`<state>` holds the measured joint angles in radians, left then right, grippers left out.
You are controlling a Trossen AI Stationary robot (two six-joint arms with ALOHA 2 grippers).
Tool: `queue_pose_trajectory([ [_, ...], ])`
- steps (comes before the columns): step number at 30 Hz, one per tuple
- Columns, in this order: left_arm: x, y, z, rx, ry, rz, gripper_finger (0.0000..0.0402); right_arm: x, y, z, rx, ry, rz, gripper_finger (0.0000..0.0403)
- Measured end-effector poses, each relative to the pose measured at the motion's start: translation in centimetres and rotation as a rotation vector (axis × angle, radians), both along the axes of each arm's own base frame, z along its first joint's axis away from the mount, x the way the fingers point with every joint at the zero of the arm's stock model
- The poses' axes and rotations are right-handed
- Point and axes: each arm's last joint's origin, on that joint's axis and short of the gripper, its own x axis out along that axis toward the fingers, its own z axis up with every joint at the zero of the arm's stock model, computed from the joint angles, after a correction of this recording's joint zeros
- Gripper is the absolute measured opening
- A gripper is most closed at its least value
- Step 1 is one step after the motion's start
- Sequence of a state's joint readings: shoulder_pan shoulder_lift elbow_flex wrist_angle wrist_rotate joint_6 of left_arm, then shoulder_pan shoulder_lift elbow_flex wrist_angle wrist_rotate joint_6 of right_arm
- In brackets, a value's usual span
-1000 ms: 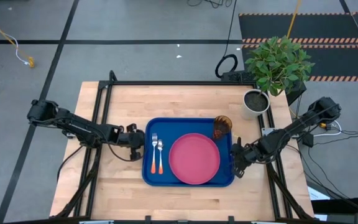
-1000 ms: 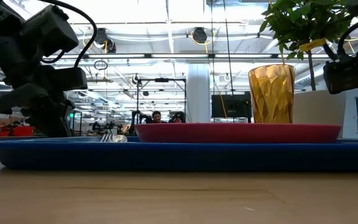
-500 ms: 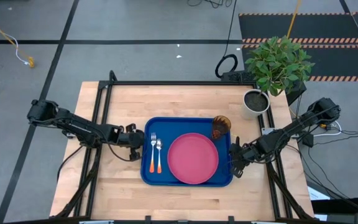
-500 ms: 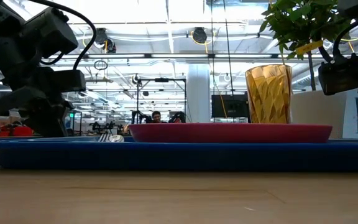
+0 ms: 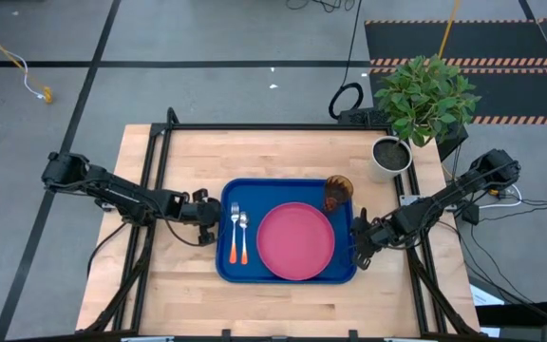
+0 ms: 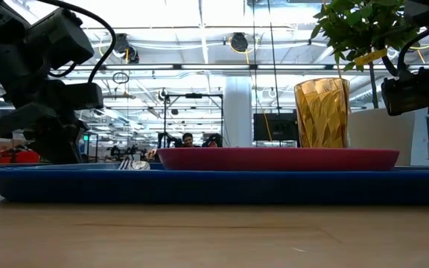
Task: Pick and place plate/cup/fork/spoon on tray
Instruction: Adjust the blue tray, then return to Home Position
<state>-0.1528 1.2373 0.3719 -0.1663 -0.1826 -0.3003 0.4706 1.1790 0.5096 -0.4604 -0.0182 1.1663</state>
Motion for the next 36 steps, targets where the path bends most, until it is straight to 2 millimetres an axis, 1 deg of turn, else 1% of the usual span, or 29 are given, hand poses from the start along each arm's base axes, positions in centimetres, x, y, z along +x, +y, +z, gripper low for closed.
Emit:
queue_pose_trajectory([
  [4, -0.2, 0.0, -0.1, -0.004, 0.029, 0.014, 0.0035, 0.0, 0.0, 0.0, -0.006, -0.001, -0.002, 0.0000],
  [15, -0.6, 0.0, -0.1, -0.018, 0.070, 0.010, 0.0037, -0.1, 0.1, 0.0, 0.025, 0.020, 0.020, 0.0000],
  [20, -1.3, 0.1, 0.4, -0.030, 0.078, 0.009, 0.0037, -0.3, 0.0, 0.5, 0.036, -0.004, 0.032, 0.0000],
  [22, -1.5, 0.1, 1.0, -0.034, 0.073, 0.015, 0.0037, -0.4, 0.0, 0.7, 0.040, -0.012, 0.033, 0.0000],
  [28, -2.5, 0.3, 2.1, -0.039, 0.055, 0.034, 0.0037, -1.4, -0.3, 1.3, 0.038, 0.008, 0.030, 0.0000],
  [33, -3.3, 0.5, 2.7, -0.024, 0.050, 0.059, 0.0037, -2.8, -0.5, 2.0, 0.055, 0.056, 0.021, 0.0000],
  [36, -3.8, 0.7, 3.1, -0.014, 0.035, 0.096, 0.0036, -3.5, -0.7, 2.5, 0.058, 0.050, 0.028, 0.0000],
])
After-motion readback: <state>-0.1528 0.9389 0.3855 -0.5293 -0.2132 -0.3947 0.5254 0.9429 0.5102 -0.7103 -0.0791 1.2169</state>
